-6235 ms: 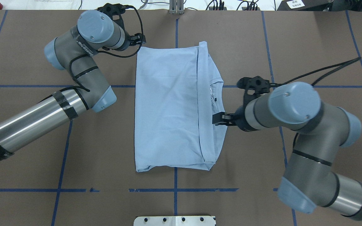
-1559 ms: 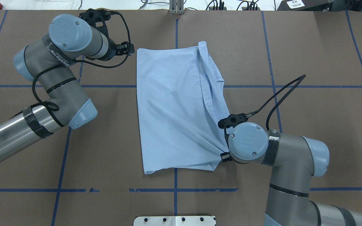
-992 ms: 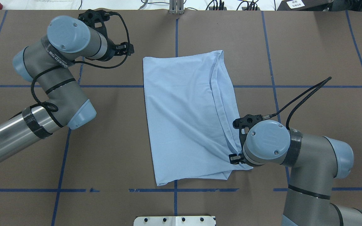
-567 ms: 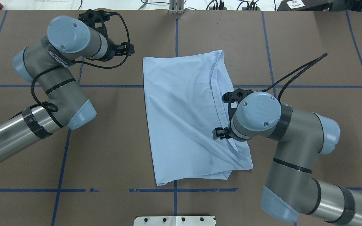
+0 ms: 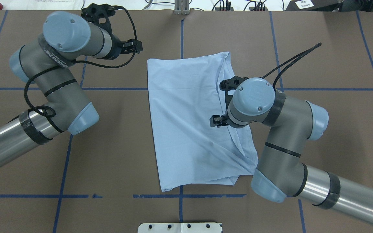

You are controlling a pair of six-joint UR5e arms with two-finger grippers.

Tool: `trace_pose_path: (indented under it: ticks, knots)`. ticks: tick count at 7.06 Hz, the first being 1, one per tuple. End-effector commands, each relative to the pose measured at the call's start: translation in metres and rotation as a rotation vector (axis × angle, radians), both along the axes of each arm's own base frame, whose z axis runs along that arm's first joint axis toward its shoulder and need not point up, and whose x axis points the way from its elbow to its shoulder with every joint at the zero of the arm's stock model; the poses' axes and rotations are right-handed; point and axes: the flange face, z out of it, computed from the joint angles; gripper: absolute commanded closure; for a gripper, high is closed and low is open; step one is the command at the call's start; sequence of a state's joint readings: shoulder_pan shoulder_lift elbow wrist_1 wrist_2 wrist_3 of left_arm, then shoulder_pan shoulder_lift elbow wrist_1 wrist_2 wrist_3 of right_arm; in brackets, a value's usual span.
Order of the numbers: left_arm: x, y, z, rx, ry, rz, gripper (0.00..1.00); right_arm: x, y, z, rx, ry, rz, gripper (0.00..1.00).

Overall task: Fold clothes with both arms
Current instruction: 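Fold the grasped edge inward over the shirt with the right gripper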

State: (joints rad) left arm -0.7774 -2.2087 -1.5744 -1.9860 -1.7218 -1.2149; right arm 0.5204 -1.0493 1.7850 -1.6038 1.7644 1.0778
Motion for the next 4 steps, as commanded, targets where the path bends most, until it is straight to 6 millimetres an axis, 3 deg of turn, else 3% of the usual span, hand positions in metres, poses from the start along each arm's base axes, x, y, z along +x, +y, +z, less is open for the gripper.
trace_pose_path:
  ticks: [1,4]
  knots:
    - [-0.004,0.007,-0.017,0.027,0.027,0.002,0.0,-0.04,-0.024,0.001,-0.014,0.048,-0.013,0.01]
    - [-0.005,0.01,-0.026,0.048,0.049,0.003,0.0,-0.046,-0.019,0.032,-0.06,0.098,-0.039,0.04]
